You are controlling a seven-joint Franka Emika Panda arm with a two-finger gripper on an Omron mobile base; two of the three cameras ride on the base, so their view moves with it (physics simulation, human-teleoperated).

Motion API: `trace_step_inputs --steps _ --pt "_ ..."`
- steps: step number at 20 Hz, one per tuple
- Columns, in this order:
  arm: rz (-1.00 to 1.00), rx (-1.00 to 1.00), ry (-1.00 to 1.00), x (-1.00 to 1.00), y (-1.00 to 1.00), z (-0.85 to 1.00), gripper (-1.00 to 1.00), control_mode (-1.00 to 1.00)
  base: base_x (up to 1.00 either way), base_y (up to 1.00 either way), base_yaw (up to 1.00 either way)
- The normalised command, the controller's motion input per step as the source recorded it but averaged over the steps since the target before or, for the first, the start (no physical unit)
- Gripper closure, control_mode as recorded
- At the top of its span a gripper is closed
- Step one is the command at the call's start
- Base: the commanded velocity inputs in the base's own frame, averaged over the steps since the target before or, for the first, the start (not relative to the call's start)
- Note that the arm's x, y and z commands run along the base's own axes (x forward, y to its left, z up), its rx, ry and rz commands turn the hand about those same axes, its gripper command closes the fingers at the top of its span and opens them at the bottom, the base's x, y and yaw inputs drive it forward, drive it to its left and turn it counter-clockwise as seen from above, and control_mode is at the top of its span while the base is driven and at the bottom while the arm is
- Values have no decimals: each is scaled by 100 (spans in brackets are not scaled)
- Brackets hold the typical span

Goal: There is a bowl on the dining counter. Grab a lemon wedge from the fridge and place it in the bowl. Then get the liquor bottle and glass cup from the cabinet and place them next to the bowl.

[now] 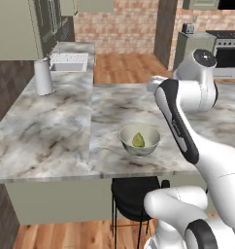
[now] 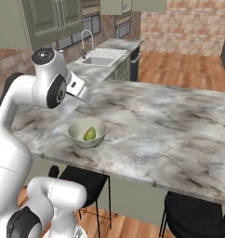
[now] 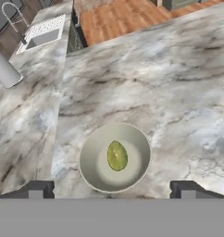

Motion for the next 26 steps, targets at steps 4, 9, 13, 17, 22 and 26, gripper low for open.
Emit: trace_step_inputs --steps 4,9,13,17,22,26 --pt "0 0 -8 -14 -3 40 -100 -100 0 0 0" --pt "0 -1 -6 -12 -6 16 -100 -100 0 0 0" --pt "0 -1 -5 -25 -15 2 -100 -100 0 0 0" --pt "0 0 0 -17 -3 -1 -100 -100 0 0 0" --pt "0 -2 3 0 0 -2 -100 -100 0 0 0" --pt "0 -3 -1 -9 0 -3 -100 -100 0 0 0"
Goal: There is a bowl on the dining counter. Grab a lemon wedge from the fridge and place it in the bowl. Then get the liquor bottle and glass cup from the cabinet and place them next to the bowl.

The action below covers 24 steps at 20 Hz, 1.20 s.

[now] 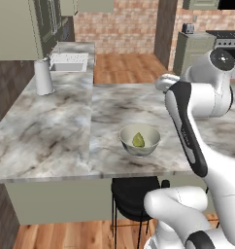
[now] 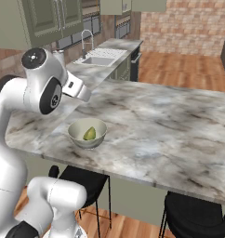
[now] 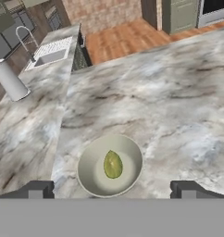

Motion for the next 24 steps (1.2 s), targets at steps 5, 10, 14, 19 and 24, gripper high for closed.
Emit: trace_step_inputs --steps 5,10,14,19,24 --pt "0 -1 -13 -63 -10 0 -100 -100 0 0 0" --pt "0 0 0 0 0 0 -100 100 -85 -27 0" --pt "0 0 0 0 0 0 -100 100 -82 -55 -1" --pt "0 0 0 0 0 0 -100 100 -18 -23 -8" --pt "0 0 0 0 0 0 -100 100 -3 -55 -11"
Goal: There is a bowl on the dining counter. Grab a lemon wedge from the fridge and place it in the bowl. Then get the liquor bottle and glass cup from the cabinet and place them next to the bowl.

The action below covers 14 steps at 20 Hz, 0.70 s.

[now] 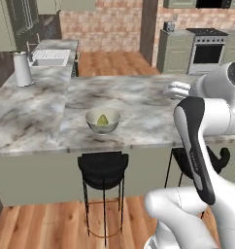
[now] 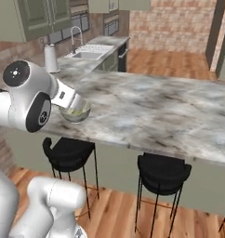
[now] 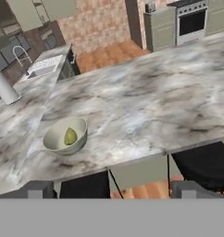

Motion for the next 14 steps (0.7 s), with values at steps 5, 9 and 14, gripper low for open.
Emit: trace_step_inputs --steps 5,9,14 --pt "0 0 0 0 0 0 -100 100 -30 -88 -24" --pt "0 0 0 0 0 0 -100 100 -41 -96 -38" --pt "0 0 0 0 0 0 -100 100 -30 -100 -40"
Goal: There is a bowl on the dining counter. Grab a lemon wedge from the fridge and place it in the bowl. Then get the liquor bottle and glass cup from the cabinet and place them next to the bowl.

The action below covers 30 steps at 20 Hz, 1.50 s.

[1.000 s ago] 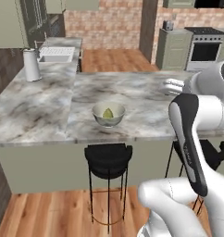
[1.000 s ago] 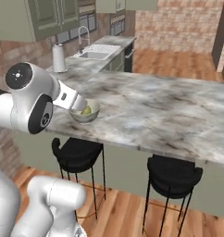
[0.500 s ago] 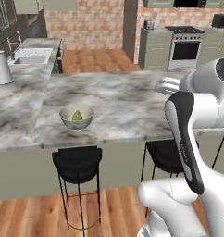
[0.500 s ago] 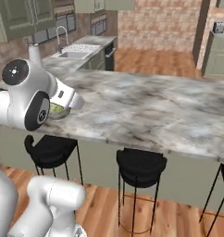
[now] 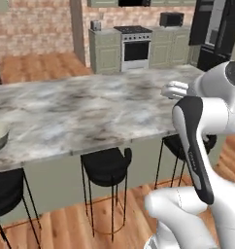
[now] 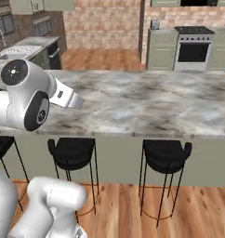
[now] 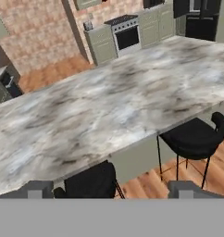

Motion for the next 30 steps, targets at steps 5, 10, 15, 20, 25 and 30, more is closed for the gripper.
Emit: trace_step_inputs --steps 5,10,15,20,25,30 --pt "0 0 0 0 0 0 -100 100 -12 -100 -37" --pt "0 0 0 0 0 0 -100 100 -1 -100 -32" --pt "0 0 0 0 0 0 -100 100 0 -100 -26" --pt "0 0 0 0 0 0 -100 100 0 -100 -20" --pt "0 0 0 0 0 0 -100 100 3 -100 -18" --pt "0 0 0 0 0 0 -100 100 11 -100 -15"
